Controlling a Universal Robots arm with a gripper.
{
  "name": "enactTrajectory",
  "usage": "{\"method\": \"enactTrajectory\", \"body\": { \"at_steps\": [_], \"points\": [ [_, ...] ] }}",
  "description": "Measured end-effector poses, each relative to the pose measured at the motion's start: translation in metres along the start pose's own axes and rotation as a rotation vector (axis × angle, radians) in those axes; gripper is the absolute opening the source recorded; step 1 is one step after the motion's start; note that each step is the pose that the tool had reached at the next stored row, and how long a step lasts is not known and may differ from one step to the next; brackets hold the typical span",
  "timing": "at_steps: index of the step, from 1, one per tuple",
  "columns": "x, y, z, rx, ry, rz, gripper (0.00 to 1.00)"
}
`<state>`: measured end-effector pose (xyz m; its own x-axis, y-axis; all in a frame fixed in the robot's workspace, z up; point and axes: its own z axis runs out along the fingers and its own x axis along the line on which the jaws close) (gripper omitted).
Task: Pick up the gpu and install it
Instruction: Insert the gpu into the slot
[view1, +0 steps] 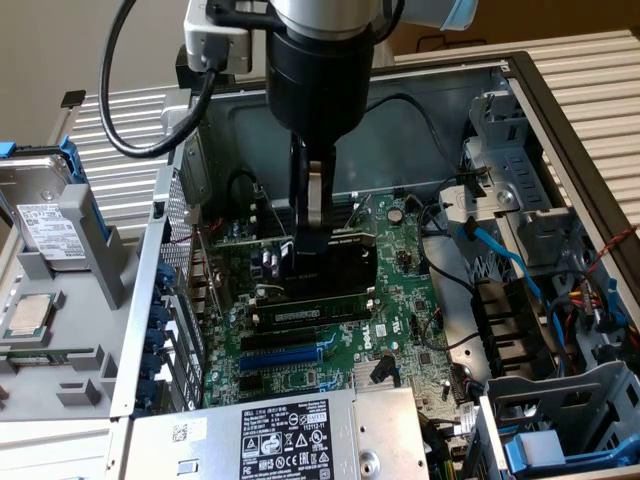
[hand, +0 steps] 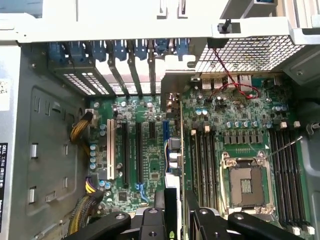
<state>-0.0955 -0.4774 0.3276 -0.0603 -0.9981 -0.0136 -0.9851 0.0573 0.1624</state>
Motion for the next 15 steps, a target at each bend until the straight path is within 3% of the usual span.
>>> {"method": "enactTrajectory", "body": {
  "at_steps": [1, 8, 15],
  "points": [
    [0.0, 0.0, 0.0007, -0.003, -0.0002, 0.001, 0.26],
    [0.001, 0.005, 0.0094, -0.0028, -0.0033, 0.003, 0.26],
    [0.001, 0.0064, 0.0118, -0.0025, -0.0029, 0.003, 0.26]
  ]
}}
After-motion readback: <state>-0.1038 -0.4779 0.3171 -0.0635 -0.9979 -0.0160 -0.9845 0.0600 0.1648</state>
